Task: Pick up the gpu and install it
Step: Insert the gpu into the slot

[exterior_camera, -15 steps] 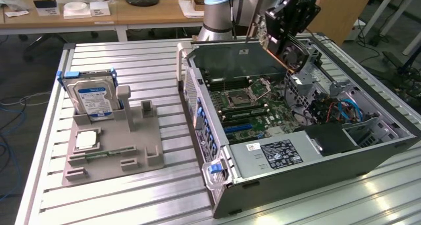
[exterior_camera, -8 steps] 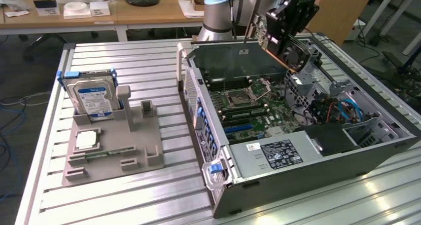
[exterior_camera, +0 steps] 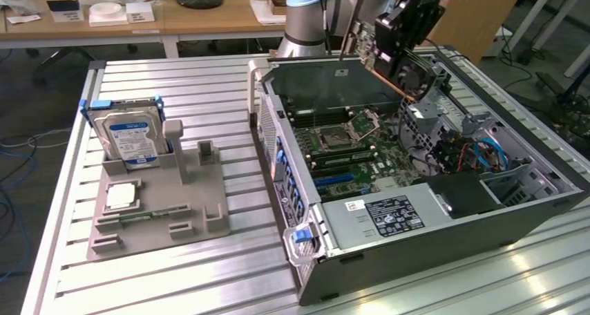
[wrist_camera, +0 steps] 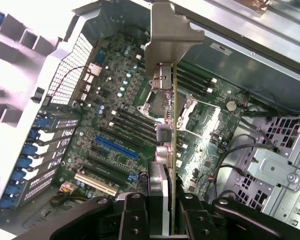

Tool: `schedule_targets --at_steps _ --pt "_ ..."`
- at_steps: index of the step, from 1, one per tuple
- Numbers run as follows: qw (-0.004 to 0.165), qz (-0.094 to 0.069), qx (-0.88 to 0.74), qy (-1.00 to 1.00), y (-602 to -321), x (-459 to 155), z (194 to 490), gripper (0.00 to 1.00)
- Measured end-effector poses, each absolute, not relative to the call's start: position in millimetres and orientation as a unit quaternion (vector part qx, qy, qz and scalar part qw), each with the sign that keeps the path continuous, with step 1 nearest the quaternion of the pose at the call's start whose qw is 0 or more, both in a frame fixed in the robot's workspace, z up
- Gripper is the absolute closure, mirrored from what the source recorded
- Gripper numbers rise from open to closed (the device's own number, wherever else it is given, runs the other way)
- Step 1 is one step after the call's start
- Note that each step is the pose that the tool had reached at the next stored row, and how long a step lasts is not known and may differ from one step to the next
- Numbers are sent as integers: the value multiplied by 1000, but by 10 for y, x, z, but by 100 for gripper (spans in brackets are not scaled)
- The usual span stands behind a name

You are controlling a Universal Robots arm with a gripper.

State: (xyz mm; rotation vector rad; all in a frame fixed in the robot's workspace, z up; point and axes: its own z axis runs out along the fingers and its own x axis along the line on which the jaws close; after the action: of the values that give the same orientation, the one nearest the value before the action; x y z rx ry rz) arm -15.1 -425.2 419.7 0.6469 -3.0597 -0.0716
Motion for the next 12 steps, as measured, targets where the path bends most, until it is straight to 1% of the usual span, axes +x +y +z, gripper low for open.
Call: schedule_targets --at_steps 12 --pt "8 -23 263 -964 -4252 -151 4197 72"
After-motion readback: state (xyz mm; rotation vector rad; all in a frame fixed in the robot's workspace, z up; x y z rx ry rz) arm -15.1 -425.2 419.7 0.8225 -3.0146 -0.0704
